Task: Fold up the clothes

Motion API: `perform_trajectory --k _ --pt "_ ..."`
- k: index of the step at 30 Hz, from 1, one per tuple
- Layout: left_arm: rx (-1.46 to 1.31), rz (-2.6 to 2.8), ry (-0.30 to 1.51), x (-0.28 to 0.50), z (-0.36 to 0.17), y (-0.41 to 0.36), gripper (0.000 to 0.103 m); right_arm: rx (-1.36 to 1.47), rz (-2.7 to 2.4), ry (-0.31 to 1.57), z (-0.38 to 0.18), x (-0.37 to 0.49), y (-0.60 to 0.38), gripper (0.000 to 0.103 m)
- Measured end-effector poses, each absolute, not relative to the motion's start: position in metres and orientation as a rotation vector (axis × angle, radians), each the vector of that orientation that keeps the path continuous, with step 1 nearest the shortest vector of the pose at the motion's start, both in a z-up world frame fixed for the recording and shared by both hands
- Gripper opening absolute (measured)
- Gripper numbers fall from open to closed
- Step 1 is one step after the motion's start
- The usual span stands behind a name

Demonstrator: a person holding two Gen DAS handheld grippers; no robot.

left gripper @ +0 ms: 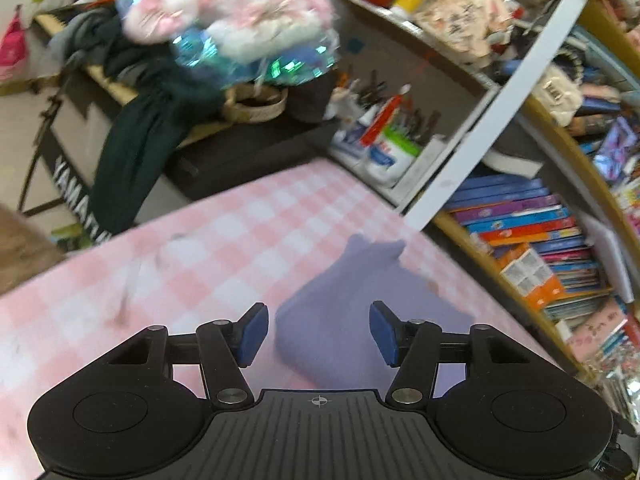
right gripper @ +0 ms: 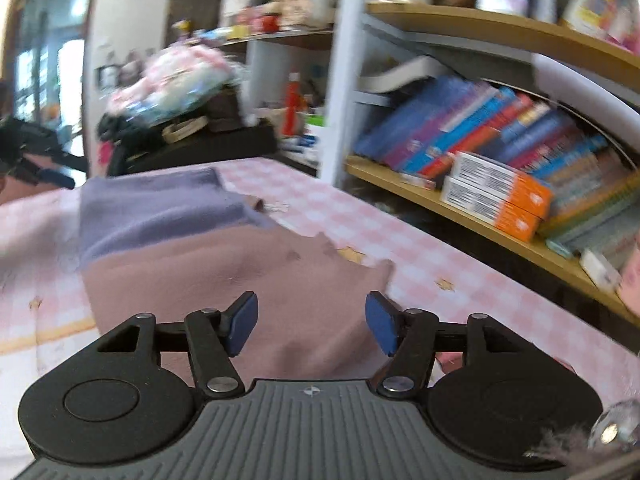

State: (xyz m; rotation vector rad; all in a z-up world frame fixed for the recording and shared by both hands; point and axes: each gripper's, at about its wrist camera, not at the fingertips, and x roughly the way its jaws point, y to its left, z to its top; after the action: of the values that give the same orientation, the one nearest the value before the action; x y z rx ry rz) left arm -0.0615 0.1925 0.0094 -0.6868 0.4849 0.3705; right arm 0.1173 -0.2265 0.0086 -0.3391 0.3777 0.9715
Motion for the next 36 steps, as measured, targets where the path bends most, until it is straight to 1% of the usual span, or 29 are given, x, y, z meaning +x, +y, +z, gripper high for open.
perform_trajectory --k 6,9,14,15,20,22,23,24,25,27,28,30,31,34,36 --pt "-0.909 0.402 0.496 -0.057 -0.012 0.199 0.053 -0.425 1.039 0.383 -0.003 0.117 -0.213 0.055" --pt "-1.0 0.421 0.467 -0.059 -0.021 0.199 0.052 -0.436 1.052 0.387 -0.008 0.117 -0.211 0.055" --pt "-1.03 0.438 0.472 -0.055 -0.021 0.193 0.053 -0.417 1.071 0.4 -0.01 0.12 -0.216 0.055" --pt "-1.025 0.437 0.478 -0.053 -0.021 0.191 0.054 -0.416 1.074 0.401 -0.01 0.119 -0.217 0.055" --pt "-0.967 0.442 0.484 -0.039 -0.019 0.182 0.055 -0.402 1.082 0.4 -0.012 0.115 -0.226 0.056" --pt "-0.979 0.454 0.467 -0.037 -0.021 0.181 0.052 -0.401 1.079 0.402 -0.012 0.114 -0.225 0.056" --pt "-0.983 0.45 0.464 -0.035 -0.022 0.181 0.048 -0.402 1.079 0.402 -0.012 0.114 -0.225 0.056" --pt "-0.977 0.441 0.469 -0.033 -0.024 0.181 0.036 -0.403 1.079 0.403 -0.012 0.114 -0.225 0.056" --pt "-0.962 0.434 0.476 -0.031 -0.026 0.181 0.026 -0.403 1.079 0.403 -0.012 0.114 -0.225 0.056" --pt "-0.951 0.43 0.472 -0.03 -0.028 0.182 0.02 -0.403 1.079 0.404 -0.012 0.113 -0.225 0.056" --pt "-0.943 0.427 0.465 -0.029 -0.026 0.18 0.015 -0.402 1.079 0.404 -0.012 0.113 -0.225 0.056" --pt "-0.9 0.4 0.439 -0.029 -0.017 0.172 0.01 -0.403 1.079 0.404 -0.012 0.113 -0.225 0.056" --pt "-0.835 0.356 0.41 -0.029 -0.006 0.161 0.01 -0.402 1.08 0.404 -0.012 0.113 -0.225 0.056" --pt "-0.67 0.235 0.333 -0.029 0.022 0.133 0.012 -0.398 1.081 0.409 -0.012 0.113 -0.225 0.056" --pt "-0.677 0.199 0.321 -0.03 0.021 0.132 0.014 -0.395 1.082 0.412 -0.012 0.114 -0.225 0.056"
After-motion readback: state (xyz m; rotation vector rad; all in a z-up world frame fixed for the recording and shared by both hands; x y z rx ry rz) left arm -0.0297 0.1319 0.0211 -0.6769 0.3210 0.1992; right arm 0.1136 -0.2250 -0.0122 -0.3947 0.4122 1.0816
